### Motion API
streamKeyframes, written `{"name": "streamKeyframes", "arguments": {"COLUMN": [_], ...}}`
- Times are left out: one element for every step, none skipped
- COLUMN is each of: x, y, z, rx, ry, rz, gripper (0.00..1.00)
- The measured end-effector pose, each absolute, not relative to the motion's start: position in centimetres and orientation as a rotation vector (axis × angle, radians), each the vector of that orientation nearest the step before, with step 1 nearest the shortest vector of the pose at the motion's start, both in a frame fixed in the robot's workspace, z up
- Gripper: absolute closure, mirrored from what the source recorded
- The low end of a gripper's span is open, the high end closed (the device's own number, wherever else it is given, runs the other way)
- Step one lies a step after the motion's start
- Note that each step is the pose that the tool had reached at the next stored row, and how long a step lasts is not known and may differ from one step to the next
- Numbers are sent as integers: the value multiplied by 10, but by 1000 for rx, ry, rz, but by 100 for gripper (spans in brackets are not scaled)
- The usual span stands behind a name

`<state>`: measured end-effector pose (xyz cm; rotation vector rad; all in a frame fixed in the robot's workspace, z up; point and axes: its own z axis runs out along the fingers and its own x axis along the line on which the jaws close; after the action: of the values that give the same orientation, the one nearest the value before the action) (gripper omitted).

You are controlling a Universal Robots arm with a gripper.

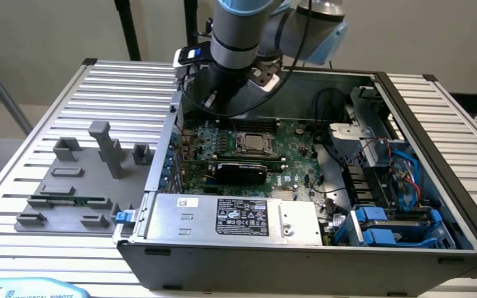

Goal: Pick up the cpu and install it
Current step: 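Close the cpu cover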

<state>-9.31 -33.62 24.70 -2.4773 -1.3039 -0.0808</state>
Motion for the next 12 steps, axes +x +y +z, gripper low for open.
{"name": "streamKeyframes", "arguments": {"x": [-91,-88,-85,-82,-79,-75,-71,-67,-63,-58,-54,-49], "y": [-337,-337,-337,-338,-338,-338,-339,-339,-340,-340,-341,-341], "z": [247,247,247,247,247,246,246,246,246,246,245,245], "rx": [-2476,-2474,-2472,-2470,-2469,-2467,-2466,-2465,-2463,-2462,-2461,-2461], "ry": [-1303,-1302,-1301,-1301,-1300,-1299,-1298,-1298,-1297,-1297,-1297,-1296], "rz": [-82,-84,-85,-86,-88,-89,-90,-91,-92,-93,-93,-94], "gripper": [89,89,89,89,89,89,89,89,89,89,89,89]}}
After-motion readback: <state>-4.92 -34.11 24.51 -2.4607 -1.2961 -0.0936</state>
